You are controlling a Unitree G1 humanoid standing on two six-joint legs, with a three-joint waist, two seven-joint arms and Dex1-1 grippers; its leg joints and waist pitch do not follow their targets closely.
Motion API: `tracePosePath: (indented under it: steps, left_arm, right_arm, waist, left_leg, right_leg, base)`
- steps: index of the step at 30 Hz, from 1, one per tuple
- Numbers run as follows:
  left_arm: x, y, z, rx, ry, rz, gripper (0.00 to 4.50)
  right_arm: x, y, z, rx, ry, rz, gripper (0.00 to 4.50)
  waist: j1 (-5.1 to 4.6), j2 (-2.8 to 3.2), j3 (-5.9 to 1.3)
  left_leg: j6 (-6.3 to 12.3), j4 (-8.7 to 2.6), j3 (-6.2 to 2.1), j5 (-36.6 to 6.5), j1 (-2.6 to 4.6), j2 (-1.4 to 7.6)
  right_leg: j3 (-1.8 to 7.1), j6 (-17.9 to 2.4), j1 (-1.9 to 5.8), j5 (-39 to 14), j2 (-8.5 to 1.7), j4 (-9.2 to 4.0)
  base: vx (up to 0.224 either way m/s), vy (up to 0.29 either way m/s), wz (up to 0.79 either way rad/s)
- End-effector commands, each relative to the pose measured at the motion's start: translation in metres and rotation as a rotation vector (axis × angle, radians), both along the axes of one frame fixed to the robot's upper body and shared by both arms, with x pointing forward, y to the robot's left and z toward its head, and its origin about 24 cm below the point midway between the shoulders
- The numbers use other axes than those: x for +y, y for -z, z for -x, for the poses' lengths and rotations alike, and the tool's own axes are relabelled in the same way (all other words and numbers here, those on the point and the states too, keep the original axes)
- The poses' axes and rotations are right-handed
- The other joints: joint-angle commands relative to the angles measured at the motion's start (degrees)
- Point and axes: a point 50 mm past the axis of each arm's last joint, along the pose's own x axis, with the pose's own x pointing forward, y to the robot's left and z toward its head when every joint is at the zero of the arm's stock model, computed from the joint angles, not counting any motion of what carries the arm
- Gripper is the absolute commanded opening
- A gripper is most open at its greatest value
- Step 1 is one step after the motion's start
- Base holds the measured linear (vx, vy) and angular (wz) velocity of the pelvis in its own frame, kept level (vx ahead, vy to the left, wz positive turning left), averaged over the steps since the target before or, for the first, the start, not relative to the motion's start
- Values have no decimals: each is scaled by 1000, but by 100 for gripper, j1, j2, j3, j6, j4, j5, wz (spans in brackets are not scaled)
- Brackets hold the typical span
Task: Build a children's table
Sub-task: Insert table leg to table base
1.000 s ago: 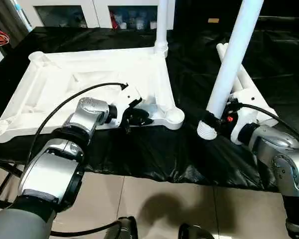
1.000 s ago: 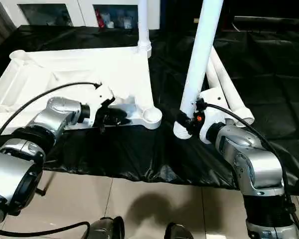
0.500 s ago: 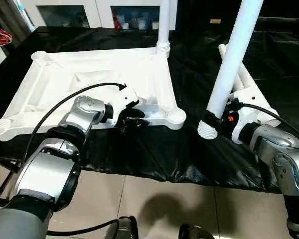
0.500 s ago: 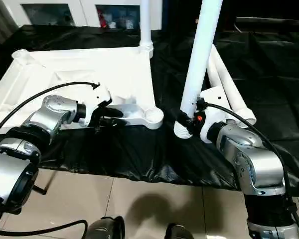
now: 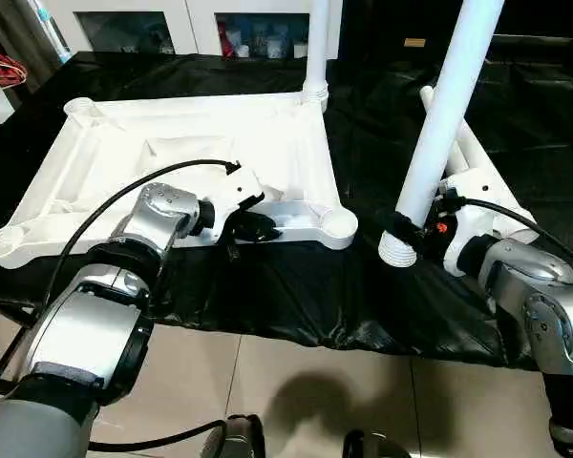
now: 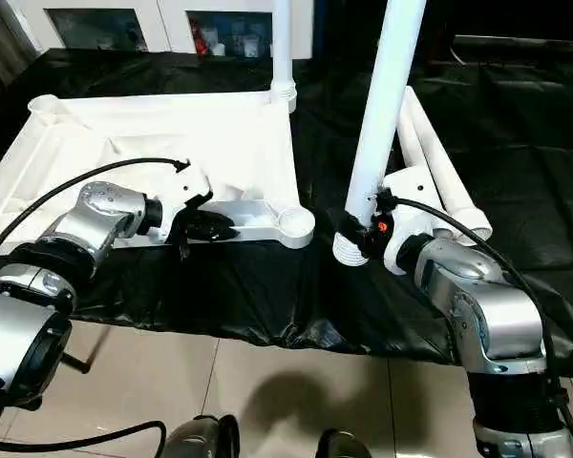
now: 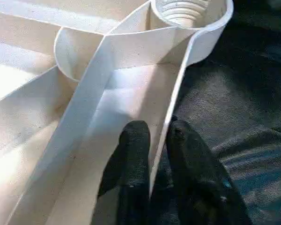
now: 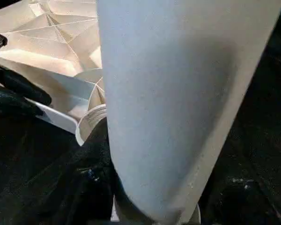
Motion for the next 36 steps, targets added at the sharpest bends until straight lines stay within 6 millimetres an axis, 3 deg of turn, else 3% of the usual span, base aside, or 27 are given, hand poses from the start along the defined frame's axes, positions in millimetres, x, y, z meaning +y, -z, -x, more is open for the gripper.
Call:
tracePosePath:
  steps: [1, 7, 13, 17, 20, 23, 24, 26, 34, 35, 36]
  left_arm:
    - [3, 8, 3, 43, 8, -25, 51]
    - [-1, 15, 8, 73, 56, -69, 8]
    - [-22, 13, 12, 88, 97, 20, 0]
    - [-36, 13, 19, 67, 154, 60, 0]
    - [-44, 16, 27, 36, 204, 70, 0]
    - [-45, 20, 29, 20, 211, 61, 0]
    - [-45, 21, 30, 16, 206, 57, 44]
    - [-44, 22, 31, 15, 195, 59, 55]
    - [-37, 25, 32, 19, 161, 62, 55]
    - [-37, 25, 32, 24, 163, 63, 27]
    - [-36, 25, 32, 28, 160, 66, 27]
  right_arm:
    - [4, -7, -3, -39, -19, 3, 190]
    - [4, -8, -4, -41, -25, 4, 190]
    - [4, -16, -6, -57, -38, -36, 190]
    - [3, -19, -6, -65, -31, -46, 190]
    - [2, -19, -5, -66, -27, -54, 190]
    - [2, -17, -3, -62, -25, -56, 190]
    - [2, -17, -3, -61, -24, -56, 190]
    - [2, -16, -2, -58, -23, -57, 190]
    - [3, -13, -3, -51, -21, -62, 190]
    - [3, -12, -3, -50, -21, -63, 190]
    - [4, -12, -3, -50, -22, -64, 190]
  waist:
    - [33, -107, -621]
    - [31, -106, -606]
    - [43, -97, -625]
    - [75, -94, -635]
    - [152, -76, -664]
    - [176, -73, -671]
    - [178, -71, -672]
    - [175, -83, -674]
    - [153, -99, -684]
    - [155, -91, -688]
    - [153, -93, -688]
  left_leg:
    - [590, -325, -158, -330, 193, 343]
    - [460, -335, -160, -540, 186, 333]
    - [464, -318, -161, -559, 196, 356]
    - [468, -314, -163, -546, 198, 373]
    - [482, -299, -151, -496, 217, 385]
    - [438, -303, -153, -566, 225, 384]
    - [415, -309, -154, -589, 213, 376]
    - [374, -313, -151, -652, 208, 364]
    - [415, -297, -143, -526, 188, 344]
    - [420, -296, -143, -526, 194, 346]
    - [423, -295, -143, -520, 190, 344]
  right_leg:
    - [300, -1679, 373, -75, -588, -242]
    - [305, -1626, 391, -474, -597, -284]
    - [306, -1707, 376, -461, -598, -267]
    - [309, -1670, 371, -554, -603, -271]
    - [312, -1603, 326, -572, -583, -264]
    - [308, -1540, 316, -649, -574, -267]
    - [304, -1512, 322, -674, -575, -265]
    - [302, -1458, 330, -772, -586, -275]
    - [298, -1368, 325, -819, -578, -279]
    - [296, -1371, 318, -819, -577, -277]
    - [294, -1370, 320, -813, -575, -276]
  base:
    - [0, 0, 0]
    - [0, 0, 0]
    - [0, 0, 0]
    - [0, 0, 0]
    - [0, 0, 0]
    - [0, 0, 0]
    - [0, 0, 0]
    - [0, 0, 0]
    - [0, 0, 0]
    - [0, 0, 0]
    - [0, 0, 0]
